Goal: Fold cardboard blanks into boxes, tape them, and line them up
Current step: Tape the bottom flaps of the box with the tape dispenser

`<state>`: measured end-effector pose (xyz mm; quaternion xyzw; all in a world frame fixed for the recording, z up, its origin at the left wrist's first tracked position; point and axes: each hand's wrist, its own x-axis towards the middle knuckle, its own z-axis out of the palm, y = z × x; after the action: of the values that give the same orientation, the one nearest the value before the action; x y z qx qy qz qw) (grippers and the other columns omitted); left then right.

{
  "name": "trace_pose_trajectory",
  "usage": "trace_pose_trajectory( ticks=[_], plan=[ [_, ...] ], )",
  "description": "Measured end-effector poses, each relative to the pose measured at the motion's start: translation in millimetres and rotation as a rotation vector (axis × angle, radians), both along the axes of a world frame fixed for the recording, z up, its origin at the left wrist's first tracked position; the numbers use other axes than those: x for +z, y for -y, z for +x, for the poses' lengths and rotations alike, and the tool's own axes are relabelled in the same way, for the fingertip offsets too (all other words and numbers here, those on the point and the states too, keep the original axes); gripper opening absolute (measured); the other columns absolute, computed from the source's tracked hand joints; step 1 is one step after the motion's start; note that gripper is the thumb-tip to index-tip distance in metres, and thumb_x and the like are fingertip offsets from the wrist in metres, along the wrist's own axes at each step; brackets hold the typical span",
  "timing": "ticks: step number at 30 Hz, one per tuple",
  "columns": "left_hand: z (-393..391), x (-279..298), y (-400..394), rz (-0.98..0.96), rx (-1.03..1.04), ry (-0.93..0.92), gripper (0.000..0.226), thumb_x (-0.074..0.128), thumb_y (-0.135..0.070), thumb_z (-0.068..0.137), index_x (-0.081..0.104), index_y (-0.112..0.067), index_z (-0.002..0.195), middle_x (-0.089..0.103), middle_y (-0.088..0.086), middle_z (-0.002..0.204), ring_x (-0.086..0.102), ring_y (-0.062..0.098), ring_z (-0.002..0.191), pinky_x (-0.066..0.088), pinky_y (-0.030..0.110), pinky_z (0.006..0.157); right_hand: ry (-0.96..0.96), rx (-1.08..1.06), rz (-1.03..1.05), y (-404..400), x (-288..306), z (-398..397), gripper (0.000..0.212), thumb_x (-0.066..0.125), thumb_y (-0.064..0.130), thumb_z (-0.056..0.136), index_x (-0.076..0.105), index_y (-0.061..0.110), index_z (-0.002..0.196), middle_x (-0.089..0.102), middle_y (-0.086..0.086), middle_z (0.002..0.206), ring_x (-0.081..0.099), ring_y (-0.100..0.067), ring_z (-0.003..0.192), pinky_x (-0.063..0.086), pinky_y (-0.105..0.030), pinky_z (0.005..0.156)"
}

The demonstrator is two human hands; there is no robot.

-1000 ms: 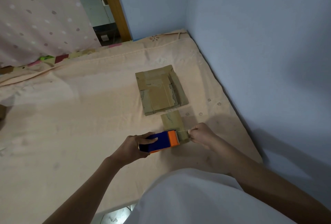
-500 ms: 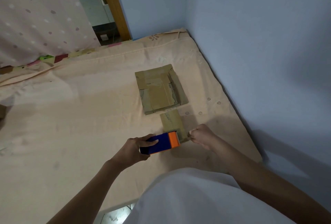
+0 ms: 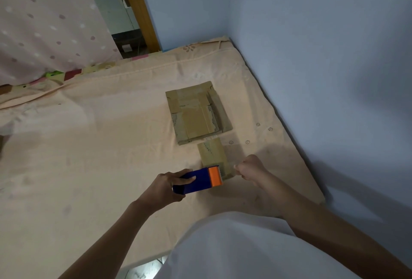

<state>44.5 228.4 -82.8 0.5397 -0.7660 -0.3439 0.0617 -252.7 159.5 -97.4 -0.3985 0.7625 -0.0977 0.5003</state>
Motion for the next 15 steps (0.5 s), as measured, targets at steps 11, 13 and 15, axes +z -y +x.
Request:
trace_pose_trajectory(
  ticks=[11,13,15],
  plan=[
    [-13,-1,6,0.023,-0.007,0.016,0.065,0.081,-0.007,0.078,0.061,-0.034,0.133,0.048,-0.011,0.148,0.052,0.008,0.126,0.038,0.001,0.093,-0.144,0.074,-0.008,3,1,3,0.043,0.074,0.024,0.085,0.061,0.001,0.119,0.066,-0.016,0.119,0.063,-0.031,0.111,0.054,-0.034,0.083],
    [-13,-1,7,0.036,0.004,0.02,0.065,0.08,-0.007,0.078,0.061,-0.034,0.133,0.048,-0.011,0.148,0.052,0.008,0.126,0.036,-0.002,0.091,-0.194,0.107,-0.024,3,2,5,0.042,0.071,0.02,0.087,0.06,0.001,0.123,0.064,-0.018,0.124,0.06,-0.034,0.117,0.051,-0.035,0.09],
    [-12,0,8,0.038,0.014,0.024,0.064,0.08,-0.007,0.078,0.062,-0.034,0.133,0.048,-0.011,0.148,0.053,0.009,0.126,0.035,-0.003,0.09,-0.227,0.12,-0.046,2,5,7,0.035,0.069,0.015,0.089,0.061,0.001,0.12,0.064,-0.018,0.123,0.06,-0.035,0.117,0.051,-0.036,0.091]
  ],
)
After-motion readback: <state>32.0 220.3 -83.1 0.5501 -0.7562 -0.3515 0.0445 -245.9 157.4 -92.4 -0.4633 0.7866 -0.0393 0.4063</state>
